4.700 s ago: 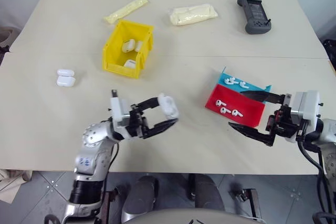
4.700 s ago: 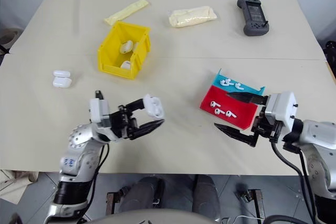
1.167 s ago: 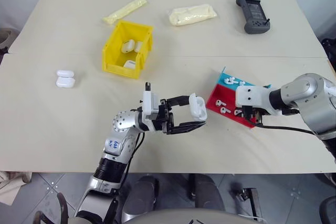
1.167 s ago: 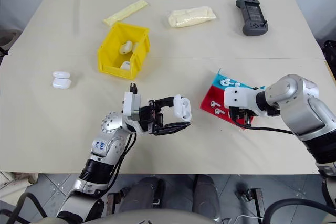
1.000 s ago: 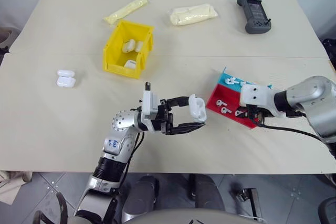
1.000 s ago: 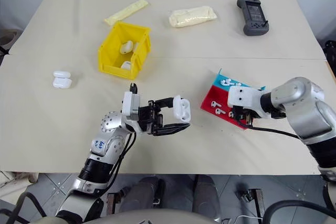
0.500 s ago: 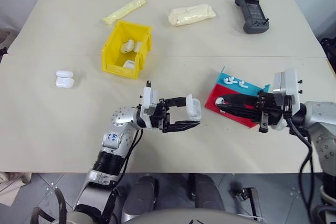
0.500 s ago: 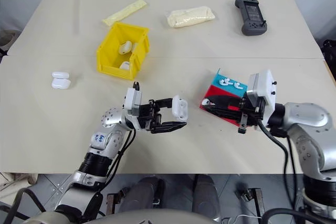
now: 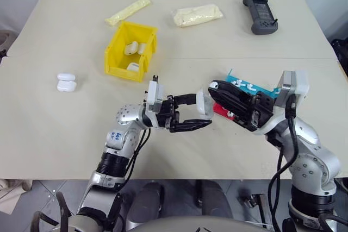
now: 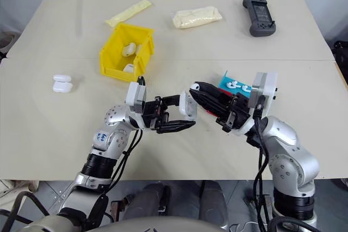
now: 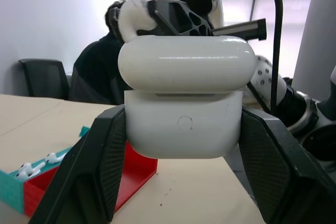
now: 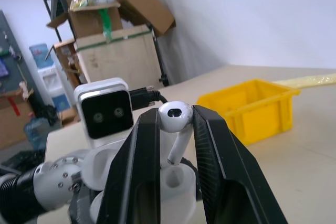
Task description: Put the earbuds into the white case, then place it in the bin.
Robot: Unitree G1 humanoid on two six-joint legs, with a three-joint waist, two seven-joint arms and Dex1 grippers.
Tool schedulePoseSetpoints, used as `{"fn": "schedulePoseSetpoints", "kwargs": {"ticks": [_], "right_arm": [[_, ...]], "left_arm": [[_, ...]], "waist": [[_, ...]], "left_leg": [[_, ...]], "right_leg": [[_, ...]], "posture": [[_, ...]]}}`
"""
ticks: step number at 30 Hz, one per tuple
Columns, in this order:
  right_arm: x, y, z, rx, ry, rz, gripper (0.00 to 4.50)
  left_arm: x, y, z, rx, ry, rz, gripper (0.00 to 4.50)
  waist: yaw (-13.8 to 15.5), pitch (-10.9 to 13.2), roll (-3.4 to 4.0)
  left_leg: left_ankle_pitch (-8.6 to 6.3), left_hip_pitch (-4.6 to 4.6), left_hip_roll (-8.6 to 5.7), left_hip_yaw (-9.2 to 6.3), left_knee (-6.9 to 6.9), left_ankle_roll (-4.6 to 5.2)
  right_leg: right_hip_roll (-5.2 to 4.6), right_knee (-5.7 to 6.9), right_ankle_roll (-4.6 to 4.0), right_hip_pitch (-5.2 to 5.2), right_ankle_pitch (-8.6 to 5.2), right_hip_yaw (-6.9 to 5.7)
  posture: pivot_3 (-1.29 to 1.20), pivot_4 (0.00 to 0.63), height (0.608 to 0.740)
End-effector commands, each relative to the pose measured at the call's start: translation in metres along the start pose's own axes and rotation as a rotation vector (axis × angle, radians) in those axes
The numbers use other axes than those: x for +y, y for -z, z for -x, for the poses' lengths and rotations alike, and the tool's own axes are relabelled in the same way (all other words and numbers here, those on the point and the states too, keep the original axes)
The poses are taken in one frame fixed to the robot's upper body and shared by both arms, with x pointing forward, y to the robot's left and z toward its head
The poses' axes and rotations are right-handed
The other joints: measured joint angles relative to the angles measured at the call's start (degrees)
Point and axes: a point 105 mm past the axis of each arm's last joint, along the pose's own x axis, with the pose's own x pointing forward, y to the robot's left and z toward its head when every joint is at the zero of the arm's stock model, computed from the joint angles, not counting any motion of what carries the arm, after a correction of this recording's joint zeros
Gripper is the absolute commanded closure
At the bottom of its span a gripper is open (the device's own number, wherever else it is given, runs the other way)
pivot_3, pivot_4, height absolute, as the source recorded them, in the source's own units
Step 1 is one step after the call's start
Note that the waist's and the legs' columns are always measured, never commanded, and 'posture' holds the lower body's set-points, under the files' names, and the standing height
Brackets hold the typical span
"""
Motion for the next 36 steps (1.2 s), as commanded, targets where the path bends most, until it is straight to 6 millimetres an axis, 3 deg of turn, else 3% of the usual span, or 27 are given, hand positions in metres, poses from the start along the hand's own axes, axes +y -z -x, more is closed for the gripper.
{"fn": "schedulePoseSetpoints", "kwargs": {"ticks": [1,20,36], "right_arm": [[0.006,-0.004,0.000,-0.031,-0.010,0.032,3.98],[-0.003,0.019,0.008,0.034,0.003,0.023,3.98],[-0.004,0.013,0.014,0.097,-0.052,0.065,3.98]], "left_arm": [[-0.003,-0.013,-0.006,-0.042,0.018,-0.026,1.71],[0.006,-0.025,-0.012,-0.096,-0.018,-0.059,1.71],[0.013,-0.028,-0.007,-0.093,-0.031,-0.096,1.71]], "waist": [[0.00,0.00,0.00],[0.10,0.00,0.00],[0.08,0.00,0.00]], "left_leg": [[0.00,0.00,0.00,0.00,0.00,0.00],[-0.01,0.00,-0.05,0.03,-0.01,0.01],[-0.01,0.00,-0.03,0.05,-0.01,0.01]], "right_leg": [[0.00,0.00,0.00,0.00,0.00,0.01],[0.00,-0.02,0.00,0.00,0.00,0.03],[0.00,-0.05,0.00,0.00,0.00,0.03]], "posture": [[0.00,0.150,0.740],[0.00,0.150,0.740],[0.00,0.150,0.740]]}}
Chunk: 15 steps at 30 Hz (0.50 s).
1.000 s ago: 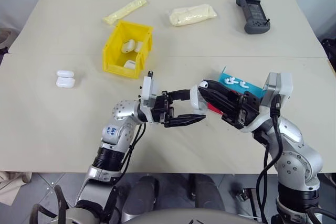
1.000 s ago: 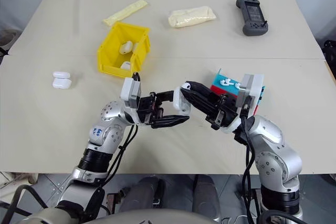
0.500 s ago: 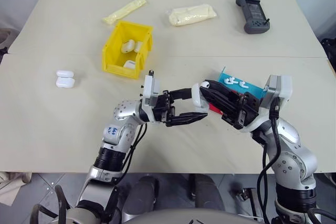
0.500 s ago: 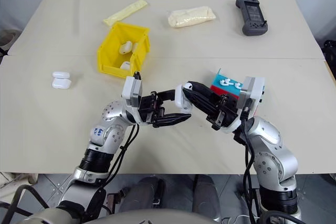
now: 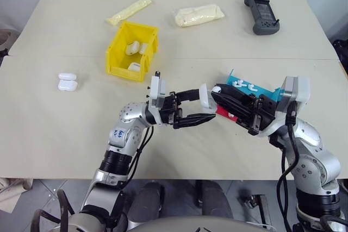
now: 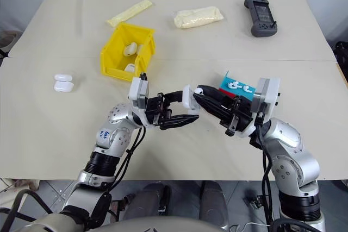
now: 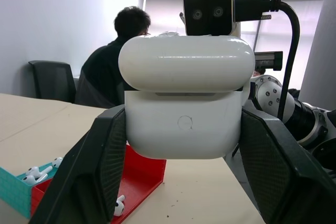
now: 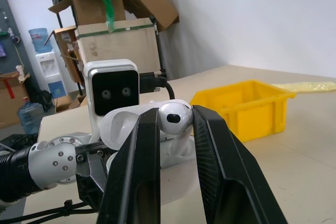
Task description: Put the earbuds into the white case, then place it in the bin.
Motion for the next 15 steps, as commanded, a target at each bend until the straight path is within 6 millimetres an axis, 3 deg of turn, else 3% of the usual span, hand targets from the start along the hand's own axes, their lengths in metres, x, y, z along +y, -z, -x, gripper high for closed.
{"fn": "schedulePoseSetpoints", "kwargs": {"ticks": [1,10,15], "right_arm": [[0.002,0.011,0.001,0.056,-0.030,-0.028,3.98],[0.001,0.019,-0.004,0.093,-0.070,-0.025,3.98],[-0.003,0.014,-0.012,0.048,-0.061,-0.011,3.98]], "left_arm": [[0.002,-0.027,-0.003,-0.066,0.023,-0.115,1.71],[-0.001,-0.024,-0.005,-0.056,0.052,-0.110,1.71],[-0.004,-0.021,-0.005,-0.053,0.061,-0.103,1.71]], "waist": [[-0.01,0.00,0.00],[0.02,0.00,0.00],[-0.03,0.00,0.00]], "left_leg": [[0.00,0.00,0.00,0.00,0.00,0.00],[0.00,-0.01,0.01,-0.02,0.00,0.00],[0.00,0.00,0.01,-0.01,0.00,0.00]], "right_leg": [[0.00,0.00,0.00,0.00,0.00,0.00],[-0.01,0.00,0.00,0.01,0.00,0.00],[0.00,0.00,0.00,0.00,0.00,-0.01]], "posture": [[0.00,0.150,0.740],[0.00,0.150,0.740],[0.00,0.150,0.740]]}}
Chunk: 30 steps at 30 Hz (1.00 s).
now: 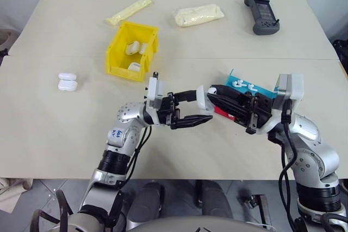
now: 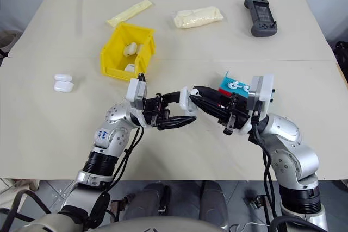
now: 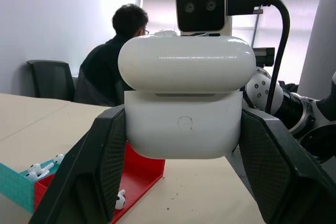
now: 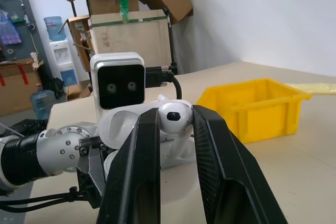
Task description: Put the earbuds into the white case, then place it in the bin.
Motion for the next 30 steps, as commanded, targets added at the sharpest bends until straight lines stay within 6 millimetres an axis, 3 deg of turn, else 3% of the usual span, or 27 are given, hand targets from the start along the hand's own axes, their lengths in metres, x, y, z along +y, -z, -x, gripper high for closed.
{"fn": "schedulePoseSetpoints", "kwargs": {"ticks": [1,9,17,23,30], "right_arm": [[0.000,0.008,-0.004,0.021,0.000,-0.019,3.98],[-0.002,0.010,-0.007,0.004,0.005,-0.029,3.98],[0.010,0.029,0.002,0.131,-0.066,-0.029,3.98],[0.006,0.028,0.004,0.148,-0.059,-0.074,3.98],[0.001,0.018,0.008,0.170,-0.077,-0.064,1.76]], "left_arm": [[-0.004,-0.022,-0.011,-0.064,0.052,-0.092,1.71],[-0.005,-0.021,-0.011,-0.064,0.056,-0.090,1.71],[0.002,-0.027,-0.011,-0.086,0.021,-0.111,1.71],[0.003,-0.027,-0.011,-0.083,0.030,-0.118,1.71],[0.003,-0.026,-0.013,-0.085,0.040,-0.122,1.71]], "waist": [[-0.01,0.00,0.00],[0.01,0.00,0.00],[0.04,0.00,0.00],[0.01,0.00,0.00],[0.10,0.00,0.00]], "left_leg": [[0.00,-0.01,0.00,0.00,0.00,0.00],[0.00,-0.01,0.01,-0.01,0.00,0.00],[0.00,-0.02,-0.02,0.00,0.00,0.00],[0.00,-0.01,-0.01,0.01,0.00,0.00],[0.00,-0.02,0.02,-0.01,0.00,0.00]], "right_leg": [[0.00,0.00,0.00,-0.01,0.00,0.00],[-0.01,-0.01,0.00,0.00,0.00,0.00],[-0.01,-0.02,0.00,0.00,0.00,0.00],[0.00,-0.01,0.00,0.00,0.00,0.00],[-0.02,-0.02,0.00,0.00,0.00,0.00]], "posture": [[0.00,0.150,0.740],[0.00,0.150,0.740],[0.00,0.150,0.740],[0.00,0.150,0.740],[0.00,0.150,0.740]]}}
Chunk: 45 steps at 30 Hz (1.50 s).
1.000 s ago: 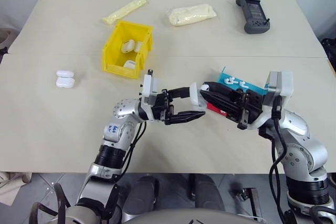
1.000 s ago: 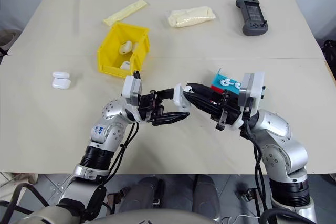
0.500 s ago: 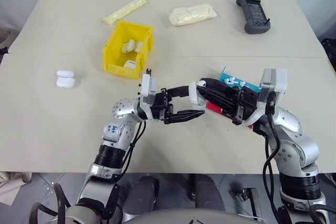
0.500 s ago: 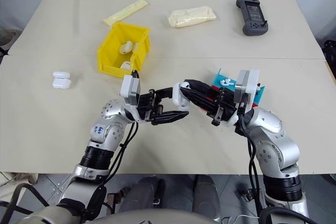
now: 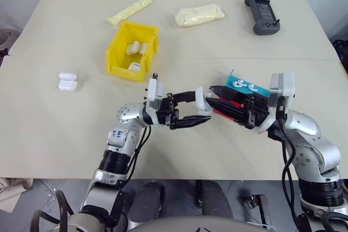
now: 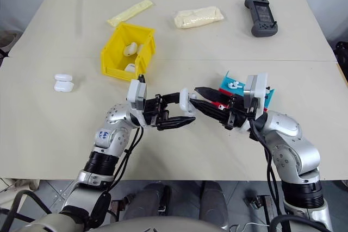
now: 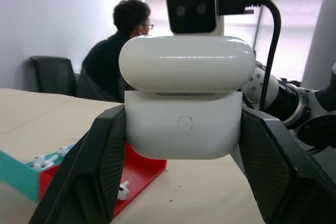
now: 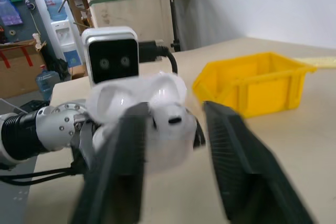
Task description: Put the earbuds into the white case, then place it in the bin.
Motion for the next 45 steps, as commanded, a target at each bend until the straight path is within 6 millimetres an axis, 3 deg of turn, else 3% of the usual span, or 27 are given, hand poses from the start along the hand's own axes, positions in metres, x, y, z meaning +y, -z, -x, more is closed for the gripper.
{"fn": "schedulePoseSetpoints", "kwargs": {"ticks": [1,5,8,11,14,17,24,30,36,40,45], "right_arm": [[0.007,0.007,0.002,0.064,-0.052,-0.034,1.45],[-0.001,-0.004,0.016,0.076,-0.002,0.003,0.10],[-0.010,-0.011,0.044,0.117,0.093,0.058,0.04],[-0.014,0.004,0.089,0.223,0.223,0.063,0.04],[-0.015,0.010,0.114,0.273,0.309,0.126,0.04],[-0.024,0.014,0.157,0.290,0.502,0.212,0.04],[-0.021,0.024,0.194,0.350,0.605,0.254,0.04],[-0.032,0.023,0.187,0.402,0.551,0.247,0.04],[-0.074,0.003,0.148,0.517,0.391,0.252,0.04],[-0.117,-0.004,0.120,0.660,0.375,0.266,0.04],[-0.148,0.000,0.106,0.870,0.302,0.285,0.04]], "left_arm": [[0.000,-0.029,-0.017,-0.096,0.054,-0.109,1.71],[0.000,-0.028,-0.016,-0.094,0.053,-0.112,1.71],[0.001,-0.026,-0.011,-0.081,0.044,-0.115,1.71],[-0.002,-0.024,-0.002,-0.065,0.035,-0.118,1.71],[-0.003,-0.023,0.006,-0.052,0.025,-0.117,1.71],[-0.006,-0.018,0.020,-0.002,0.022,-0.115,1.71],[-0.006,-0.015,0.030,0.023,0.006,-0.119,1.71],[-0.008,-0.014,0.027,0.015,0.001,-0.120,1.71],[-0.008,-0.014,0.024,-0.007,-0.035,-0.128,1.71],[-0.011,-0.010,0.022,-0.007,-0.035,-0.123,1.71],[-0.011,-0.011,0.021,-0.018,-0.049,-0.129,1.71]], "waist": [[0.05,0.00,0.00],[0.14,0.00,0.00],[0.37,0.01,0.00],[0.95,0.01,-0.02],[0.77,0.01,0.00],[0.53,0.00,0.02],[0.10,-0.01,0.04],[0.02,0.00,0.12],[-0.17,0.00,0.28],[-0.28,0.00,0.30],[0.02,0.02,0.33]], "left_leg": [[0.00,0.00,0.00,-0.01,0.00,0.00],[0.00,-0.01,0.00,-0.01,0.00,0.00],[-0.01,-0.04,0.00,-0.02,0.00,0.02],[-0.05,-0.05,-0.03,0.00,0.00,0.09],[-0.07,-0.03,-0.09,0.10,-0.01,0.11],[-0.07,0.07,-0.05,0.20,0.02,0.11],[-0.07,0.10,0.02,0.19,0.00,0.11],[-0.07,0.10,0.07,0.17,0.01,0.11],[-0.07,0.19,0.15,0.24,0.01,0.10],[-0.06,0.10,0.14,0.21,0.02,0.09],[-0.06,-0.07,0.08,0.08,0.03,0.09]], "right_leg": [[0.00,0.00,0.00,0.00,0.00,0.00],[-0.01,-0.02,0.00,0.01,0.00,-0.01],[-0.03,-0.04,0.00,0.00,0.00,-0.02],[-0.04,-0.11,0.00,0.06,0.00,-0.06],[-0.01,-0.10,0.01,0.06,0.00,-0.04],[0.01,-0.07,0.05,0.09,0.02,0.02],[-0.01,-0.06,0.05,0.10,0.03,0.07],[-0.01,-0.07,0.05,0.10,0.02,0.07],[-0.01,-0.09,0.05,0.09,0.03,0.15],[-0.05,-0.08,0.05,0.03,0.03,0.13],[-0.07,-0.13,0.05,-0.03,0.03,0.03]], "posture": [[0.00,0.150,0.740],[0.00,0.150,0.740],[0.00,0.150,0.740],[0.00,0.150,0.740],[0.00,0.150,0.740],[0.00,0.150,0.740],[0.00,0.150,0.740],[0.00,0.150,0.740],[0.00,0.150,0.740],[0.00,0.150,0.740],[0.00,0.150,0.740]]}}
